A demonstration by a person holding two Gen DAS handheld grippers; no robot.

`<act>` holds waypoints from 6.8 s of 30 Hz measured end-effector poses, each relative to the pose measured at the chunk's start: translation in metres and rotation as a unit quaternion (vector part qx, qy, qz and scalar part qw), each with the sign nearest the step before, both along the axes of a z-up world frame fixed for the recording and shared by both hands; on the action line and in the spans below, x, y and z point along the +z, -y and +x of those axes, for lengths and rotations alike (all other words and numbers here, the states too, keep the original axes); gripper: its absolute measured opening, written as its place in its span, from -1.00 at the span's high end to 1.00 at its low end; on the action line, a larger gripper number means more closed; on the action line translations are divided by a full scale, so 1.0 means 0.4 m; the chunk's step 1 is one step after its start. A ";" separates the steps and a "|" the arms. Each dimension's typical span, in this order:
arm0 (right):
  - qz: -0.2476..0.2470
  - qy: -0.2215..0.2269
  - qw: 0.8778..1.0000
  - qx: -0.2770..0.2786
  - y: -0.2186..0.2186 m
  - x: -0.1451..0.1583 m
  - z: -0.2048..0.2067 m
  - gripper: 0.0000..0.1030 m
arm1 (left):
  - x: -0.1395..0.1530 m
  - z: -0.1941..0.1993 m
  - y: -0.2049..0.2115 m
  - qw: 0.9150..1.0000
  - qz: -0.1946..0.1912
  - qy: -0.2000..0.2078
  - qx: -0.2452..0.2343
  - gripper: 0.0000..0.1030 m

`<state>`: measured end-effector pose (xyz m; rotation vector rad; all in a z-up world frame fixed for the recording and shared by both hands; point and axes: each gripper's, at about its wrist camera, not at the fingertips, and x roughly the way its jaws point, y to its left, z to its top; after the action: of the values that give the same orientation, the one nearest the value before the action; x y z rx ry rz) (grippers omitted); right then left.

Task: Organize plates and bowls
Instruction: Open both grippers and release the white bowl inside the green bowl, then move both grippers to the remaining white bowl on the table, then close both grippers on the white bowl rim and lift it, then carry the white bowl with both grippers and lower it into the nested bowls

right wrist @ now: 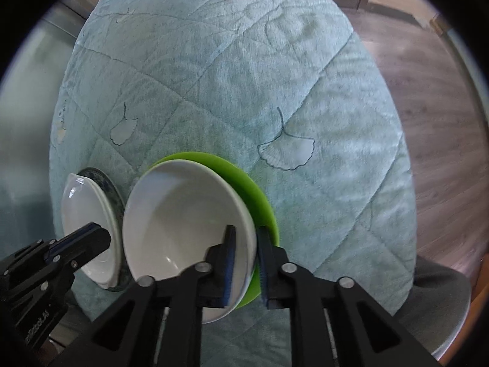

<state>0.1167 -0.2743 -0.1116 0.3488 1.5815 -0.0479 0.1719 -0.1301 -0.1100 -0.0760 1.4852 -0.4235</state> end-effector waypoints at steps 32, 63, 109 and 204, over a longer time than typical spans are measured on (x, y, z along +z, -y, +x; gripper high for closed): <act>0.018 0.099 0.995 -0.003 0.099 0.184 -0.014 -0.92 | 0.271 0.044 -0.061 0.964 0.109 0.237 0.057 -0.46; -0.018 0.226 0.974 -0.018 0.420 0.572 0.725 -0.99 | 0.473 0.859 0.222 0.978 0.026 0.207 0.024 -0.97; -0.024 0.010 1.000 -0.002 0.297 -0.093 0.873 0.88 | -0.203 1.056 0.413 0.998 -0.025 -0.024 -0.048 0.86; 0.027 0.010 1.000 0.009 0.025 0.109 -0.019 0.86 | 0.016 -0.005 0.075 0.998 -0.012 -0.055 -0.023 0.96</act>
<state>0.1092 -0.2845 -0.0678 0.3749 1.5685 0.0122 0.1700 -0.1601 -0.1035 -0.0853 1.5937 -0.4803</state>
